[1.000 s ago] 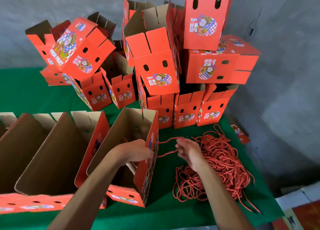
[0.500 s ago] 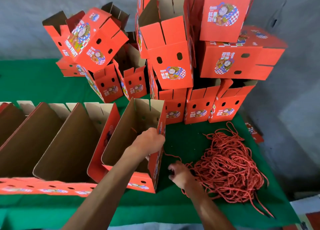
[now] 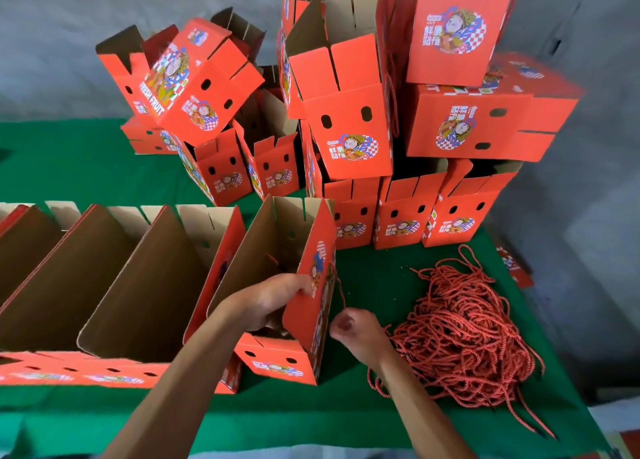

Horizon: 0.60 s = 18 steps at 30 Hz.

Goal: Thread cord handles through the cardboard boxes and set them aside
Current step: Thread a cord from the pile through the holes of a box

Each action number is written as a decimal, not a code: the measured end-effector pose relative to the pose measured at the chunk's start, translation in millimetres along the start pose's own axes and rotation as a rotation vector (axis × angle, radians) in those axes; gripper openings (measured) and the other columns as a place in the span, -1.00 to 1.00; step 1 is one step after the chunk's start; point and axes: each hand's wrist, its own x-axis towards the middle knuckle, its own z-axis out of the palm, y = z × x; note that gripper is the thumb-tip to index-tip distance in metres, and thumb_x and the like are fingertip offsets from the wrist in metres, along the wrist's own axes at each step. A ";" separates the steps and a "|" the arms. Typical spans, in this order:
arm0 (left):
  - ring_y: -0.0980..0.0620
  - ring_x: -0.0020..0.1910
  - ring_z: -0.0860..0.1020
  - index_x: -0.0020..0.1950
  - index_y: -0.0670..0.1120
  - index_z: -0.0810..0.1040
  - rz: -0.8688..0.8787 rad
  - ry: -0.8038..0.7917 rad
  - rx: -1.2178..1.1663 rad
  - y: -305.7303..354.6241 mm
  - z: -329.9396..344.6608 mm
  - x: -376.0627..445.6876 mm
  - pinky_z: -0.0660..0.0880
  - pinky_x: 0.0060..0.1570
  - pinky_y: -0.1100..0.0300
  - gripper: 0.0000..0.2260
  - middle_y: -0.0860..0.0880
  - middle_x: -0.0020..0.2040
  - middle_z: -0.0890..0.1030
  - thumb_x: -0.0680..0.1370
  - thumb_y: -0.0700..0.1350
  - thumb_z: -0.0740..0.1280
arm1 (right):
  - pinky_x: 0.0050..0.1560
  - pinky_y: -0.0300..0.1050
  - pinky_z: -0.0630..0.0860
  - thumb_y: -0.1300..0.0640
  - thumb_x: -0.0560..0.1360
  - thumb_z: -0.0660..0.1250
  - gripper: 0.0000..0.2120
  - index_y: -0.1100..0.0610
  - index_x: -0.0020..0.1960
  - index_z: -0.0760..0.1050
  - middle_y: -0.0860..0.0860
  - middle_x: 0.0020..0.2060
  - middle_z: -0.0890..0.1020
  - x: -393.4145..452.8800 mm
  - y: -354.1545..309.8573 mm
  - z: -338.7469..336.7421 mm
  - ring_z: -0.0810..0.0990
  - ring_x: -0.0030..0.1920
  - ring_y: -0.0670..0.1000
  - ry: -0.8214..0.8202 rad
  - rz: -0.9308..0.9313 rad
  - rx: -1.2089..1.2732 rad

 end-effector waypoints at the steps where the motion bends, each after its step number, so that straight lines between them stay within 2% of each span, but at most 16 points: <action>1: -0.22 0.19 0.64 0.38 -0.02 0.44 0.007 0.020 -0.010 -0.4 -2.0 1.0 0.57 0.26 -0.09 -0.57 -0.14 0.16 0.70 0.54 0.10 0.26 | -0.15 -0.30 0.57 -0.06 0.49 0.48 -0.75 0.13 -0.07 0.62 -0.09 -0.20 0.70 -1.2 -6.9 -0.3 0.66 -0.20 -0.12 0.033 -0.009 0.127; 3: -0.15 0.14 0.67 0.34 0.00 0.47 0.019 0.048 -0.020 0.0 -6.7 1.3 0.62 0.19 -0.06 -0.53 -0.10 0.12 0.72 0.47 0.12 0.28 | -0.12 -0.27 0.58 0.17 0.54 0.49 -0.89 0.23 -0.03 0.65 0.00 -0.19 0.70 -3.2 -18.3 -1.5 0.65 -0.18 -0.04 0.058 -0.043 0.298; 6: -0.09 0.02 0.72 0.29 0.02 0.50 0.037 0.048 -0.027 0.3 -13.7 1.7 0.68 -0.09 0.07 -0.47 -0.04 0.02 0.75 0.35 0.16 0.30 | 0.00 -0.16 0.63 0.20 0.57 0.46 -0.84 0.26 0.11 0.68 0.09 -0.08 0.75 -8.9 -29.6 -4.9 0.71 -0.08 0.04 0.022 -0.098 0.391; 7: -0.07 -0.01 0.73 0.27 0.03 0.50 0.038 0.038 -0.027 0.2 -15.2 1.4 0.67 -0.12 0.10 -0.48 -0.03 0.01 0.76 0.35 0.17 0.29 | 0.04 -0.12 0.65 0.21 0.58 0.44 -0.83 0.25 0.13 0.68 0.09 -0.05 0.75 -10.2 -32.0 -5.5 0.73 -0.04 0.05 0.025 -0.102 0.391; 12: -0.06 0.02 0.72 0.23 0.06 0.50 0.048 0.032 -0.019 -1.2 -13.5 -1.8 0.66 0.02 0.08 -0.54 0.00 -0.01 0.76 0.38 0.19 0.28 | 0.03 -0.08 0.67 0.29 0.57 0.44 -0.90 0.29 0.06 0.67 0.22 -0.08 0.73 -4.2 -43.9 -2.1 0.73 -0.07 0.11 0.107 -0.091 0.500; 15: -0.08 0.08 0.70 0.33 0.05 0.47 0.051 0.017 -0.028 -1.0 -10.2 -3.8 0.66 0.01 0.08 -0.51 -0.02 0.05 0.75 0.45 0.20 0.29 | 0.08 0.09 0.68 0.24 0.56 0.46 -0.93 0.21 0.02 0.69 0.14 -0.11 0.74 -1.2 -43.8 -1.1 0.73 -0.05 0.14 0.116 -0.085 0.412; 18: -0.03 0.08 0.72 0.33 0.05 0.52 0.055 -0.079 -0.061 0.1 -3.4 -6.2 0.65 0.00 0.11 -0.46 -0.01 0.08 0.75 0.53 0.40 0.25 | -0.01 0.15 0.65 0.24 0.56 0.45 -0.97 0.21 -0.02 0.67 0.16 -0.17 0.72 0.0 -41.3 0.9 0.69 -0.14 0.23 0.084 -0.094 0.345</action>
